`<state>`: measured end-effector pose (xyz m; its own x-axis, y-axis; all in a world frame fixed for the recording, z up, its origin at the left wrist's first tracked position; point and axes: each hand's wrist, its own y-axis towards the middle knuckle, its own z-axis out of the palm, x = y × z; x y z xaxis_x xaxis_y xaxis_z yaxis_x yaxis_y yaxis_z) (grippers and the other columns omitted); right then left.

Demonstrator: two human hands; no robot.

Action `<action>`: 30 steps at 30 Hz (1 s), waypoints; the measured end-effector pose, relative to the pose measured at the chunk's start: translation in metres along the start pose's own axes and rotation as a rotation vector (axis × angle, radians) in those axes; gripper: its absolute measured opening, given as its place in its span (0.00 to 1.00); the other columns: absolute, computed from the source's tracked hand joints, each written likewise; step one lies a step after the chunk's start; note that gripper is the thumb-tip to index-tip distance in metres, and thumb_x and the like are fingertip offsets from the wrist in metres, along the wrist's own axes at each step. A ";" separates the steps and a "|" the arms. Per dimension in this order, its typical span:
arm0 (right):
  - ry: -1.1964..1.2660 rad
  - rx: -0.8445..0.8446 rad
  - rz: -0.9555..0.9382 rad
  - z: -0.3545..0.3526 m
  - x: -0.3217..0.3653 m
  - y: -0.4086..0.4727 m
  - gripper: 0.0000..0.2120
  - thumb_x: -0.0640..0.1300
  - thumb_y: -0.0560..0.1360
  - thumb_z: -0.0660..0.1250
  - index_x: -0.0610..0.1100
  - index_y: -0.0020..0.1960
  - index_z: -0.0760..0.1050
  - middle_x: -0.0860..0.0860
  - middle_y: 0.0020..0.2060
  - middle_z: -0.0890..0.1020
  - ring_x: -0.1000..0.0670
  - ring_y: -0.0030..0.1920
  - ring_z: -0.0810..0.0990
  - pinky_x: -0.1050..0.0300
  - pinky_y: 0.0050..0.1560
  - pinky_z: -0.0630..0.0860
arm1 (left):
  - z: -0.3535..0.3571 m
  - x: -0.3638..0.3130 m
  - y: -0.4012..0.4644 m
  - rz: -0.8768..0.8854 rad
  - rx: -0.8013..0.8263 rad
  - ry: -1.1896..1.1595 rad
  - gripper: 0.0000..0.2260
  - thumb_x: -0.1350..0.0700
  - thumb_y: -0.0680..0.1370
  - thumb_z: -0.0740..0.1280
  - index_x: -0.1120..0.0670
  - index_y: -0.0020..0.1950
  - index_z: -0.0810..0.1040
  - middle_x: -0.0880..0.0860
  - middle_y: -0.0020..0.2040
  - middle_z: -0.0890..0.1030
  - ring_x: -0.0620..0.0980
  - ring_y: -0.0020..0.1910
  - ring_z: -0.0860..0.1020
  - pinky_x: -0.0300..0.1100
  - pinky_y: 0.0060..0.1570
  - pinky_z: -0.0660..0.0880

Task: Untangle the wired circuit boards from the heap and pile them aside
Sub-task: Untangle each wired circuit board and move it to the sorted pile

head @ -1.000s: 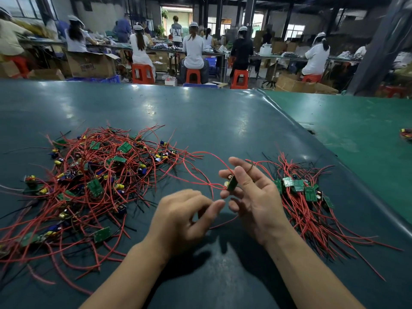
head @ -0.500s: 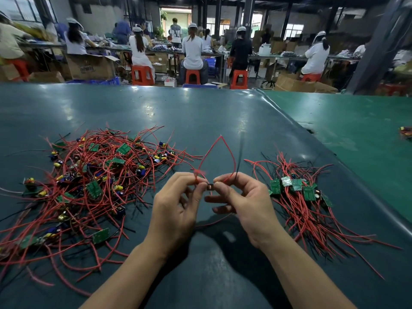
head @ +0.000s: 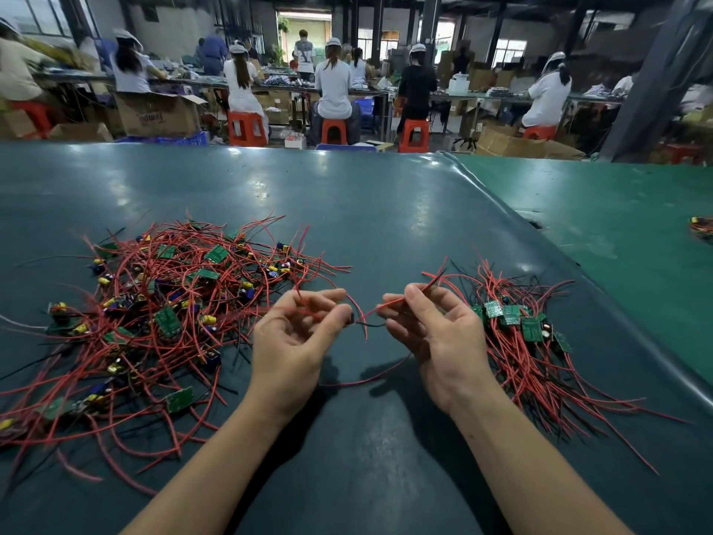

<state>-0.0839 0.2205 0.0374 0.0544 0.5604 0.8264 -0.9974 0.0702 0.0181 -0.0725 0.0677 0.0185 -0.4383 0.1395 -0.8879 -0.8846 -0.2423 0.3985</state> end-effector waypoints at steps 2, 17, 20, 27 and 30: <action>0.030 0.036 0.004 0.000 0.000 0.000 0.13 0.39 0.66 0.74 0.39 0.49 0.76 0.41 0.42 0.86 0.46 0.40 0.86 0.60 0.36 0.81 | 0.000 0.002 0.001 -0.032 0.005 0.001 0.10 0.60 0.68 0.73 0.63 0.43 0.76 0.57 0.43 0.86 0.51 0.41 0.84 0.41 0.46 0.81; -0.359 0.100 0.017 0.004 -0.012 -0.009 0.07 0.40 0.74 0.72 0.39 0.39 0.84 0.44 0.32 0.84 0.51 0.26 0.78 0.62 0.25 0.75 | -0.005 0.003 -0.005 -0.030 0.209 0.265 0.08 0.56 0.70 0.76 0.54 0.48 0.84 0.47 0.42 0.86 0.45 0.43 0.84 0.33 0.45 0.77; -0.372 0.014 -0.019 0.003 -0.011 -0.006 0.08 0.41 0.71 0.75 0.40 0.34 0.84 0.45 0.30 0.82 0.52 0.25 0.76 0.63 0.23 0.71 | -0.005 0.002 -0.006 0.005 0.214 0.291 0.08 0.53 0.69 0.76 0.53 0.46 0.84 0.46 0.41 0.86 0.43 0.41 0.84 0.32 0.44 0.76; -0.168 -0.238 -0.041 -0.005 0.001 0.008 0.09 0.40 0.72 0.74 0.42 0.35 0.78 0.51 0.25 0.79 0.58 0.23 0.72 0.67 0.21 0.66 | -0.006 0.001 -0.009 0.127 0.186 0.363 0.07 0.53 0.70 0.77 0.52 0.44 0.83 0.44 0.40 0.85 0.42 0.40 0.83 0.31 0.44 0.76; -0.076 -0.312 -0.049 -0.018 0.010 0.017 0.08 0.39 0.73 0.73 0.42 0.37 0.78 0.52 0.26 0.78 0.59 0.22 0.70 0.68 0.20 0.65 | -0.008 0.001 -0.010 0.186 0.195 0.408 0.07 0.53 0.70 0.77 0.53 0.44 0.83 0.45 0.40 0.85 0.44 0.40 0.83 0.33 0.44 0.77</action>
<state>-0.0990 0.2417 0.0357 0.0868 0.4873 0.8689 -0.9303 0.3517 -0.1043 -0.0632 0.0628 0.0120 -0.5282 -0.2866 -0.7993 -0.8275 -0.0376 0.5603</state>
